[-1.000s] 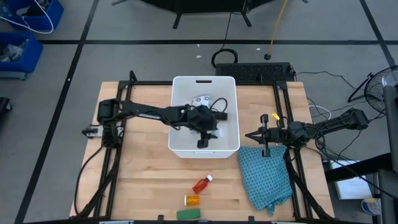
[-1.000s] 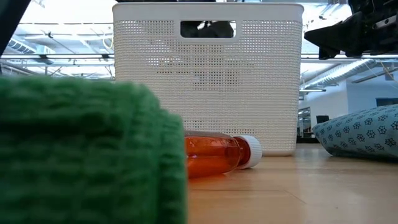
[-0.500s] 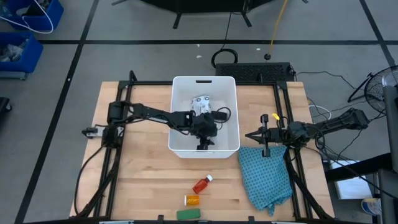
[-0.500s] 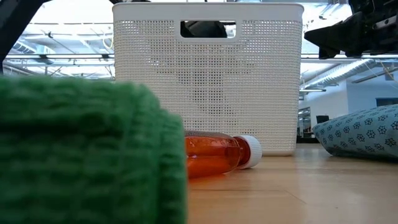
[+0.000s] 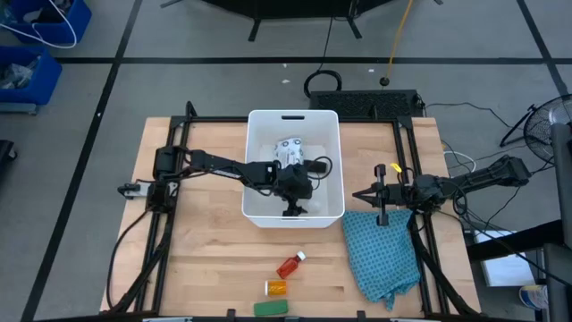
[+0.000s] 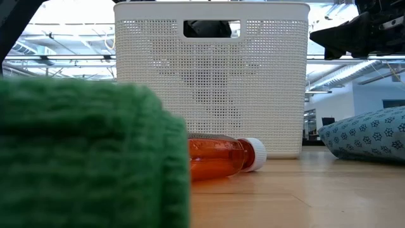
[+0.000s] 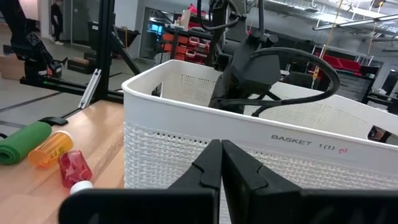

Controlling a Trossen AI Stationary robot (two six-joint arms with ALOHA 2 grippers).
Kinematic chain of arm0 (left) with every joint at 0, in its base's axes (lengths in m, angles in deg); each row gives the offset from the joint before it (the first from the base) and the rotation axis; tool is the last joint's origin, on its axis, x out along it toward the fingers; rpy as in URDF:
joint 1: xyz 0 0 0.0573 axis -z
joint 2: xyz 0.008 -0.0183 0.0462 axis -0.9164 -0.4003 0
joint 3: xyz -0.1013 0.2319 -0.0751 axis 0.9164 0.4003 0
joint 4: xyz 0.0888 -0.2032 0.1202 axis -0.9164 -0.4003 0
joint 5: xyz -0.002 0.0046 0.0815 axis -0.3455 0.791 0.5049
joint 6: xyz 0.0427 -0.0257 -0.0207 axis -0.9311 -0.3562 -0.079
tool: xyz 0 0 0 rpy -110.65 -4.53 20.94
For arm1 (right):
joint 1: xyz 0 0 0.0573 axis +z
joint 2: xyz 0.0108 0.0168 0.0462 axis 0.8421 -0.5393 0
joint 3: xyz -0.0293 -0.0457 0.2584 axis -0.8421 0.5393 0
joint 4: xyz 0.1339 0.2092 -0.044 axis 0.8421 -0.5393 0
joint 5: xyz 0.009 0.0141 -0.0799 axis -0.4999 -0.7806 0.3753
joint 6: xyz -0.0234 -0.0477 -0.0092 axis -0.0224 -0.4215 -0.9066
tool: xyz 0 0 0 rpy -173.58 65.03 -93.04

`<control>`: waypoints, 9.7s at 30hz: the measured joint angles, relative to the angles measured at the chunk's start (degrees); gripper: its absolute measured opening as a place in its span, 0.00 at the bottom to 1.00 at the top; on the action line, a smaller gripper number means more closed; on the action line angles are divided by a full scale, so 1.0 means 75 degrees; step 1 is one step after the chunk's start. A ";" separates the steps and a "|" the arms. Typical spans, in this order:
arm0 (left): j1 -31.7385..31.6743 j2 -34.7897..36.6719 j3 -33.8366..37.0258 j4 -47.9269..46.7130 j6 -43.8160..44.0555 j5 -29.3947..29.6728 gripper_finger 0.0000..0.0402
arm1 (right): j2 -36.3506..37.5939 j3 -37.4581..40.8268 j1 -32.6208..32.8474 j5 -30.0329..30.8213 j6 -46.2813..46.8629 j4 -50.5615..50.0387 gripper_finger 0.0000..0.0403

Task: Pick & place medical supplies in basket/bin
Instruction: Put the red pill bottle into the white bin

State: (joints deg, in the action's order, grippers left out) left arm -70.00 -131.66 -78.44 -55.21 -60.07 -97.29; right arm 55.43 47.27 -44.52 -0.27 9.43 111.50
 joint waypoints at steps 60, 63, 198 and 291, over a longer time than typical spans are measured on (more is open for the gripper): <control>0.0297 1.2258 0.9922 0.3797 0.1150 0.1420 0.04 | -0.0015 0.0000 0.0002 0.0018 -0.0435 0.0070 0.00; 0.0297 1.2255 0.9923 0.3803 0.0998 0.1417 0.05 | -0.0015 0.0000 0.0000 0.0053 -0.0529 0.0308 0.00; 0.0298 1.2255 0.9926 0.2933 0.1876 0.1403 0.06 | -0.2263 -0.4093 0.0934 -0.0751 -0.0082 -0.2217 0.28; 0.0297 1.2253 0.9923 0.2925 0.1672 0.1481 0.06 | -1.0328 -0.7891 -0.3139 -0.3347 -0.1523 -0.5533 0.31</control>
State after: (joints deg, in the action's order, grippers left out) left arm -67.77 -39.76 -4.02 -33.27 -47.53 -86.18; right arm -22.03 -11.92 -68.06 -25.37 -1.99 70.00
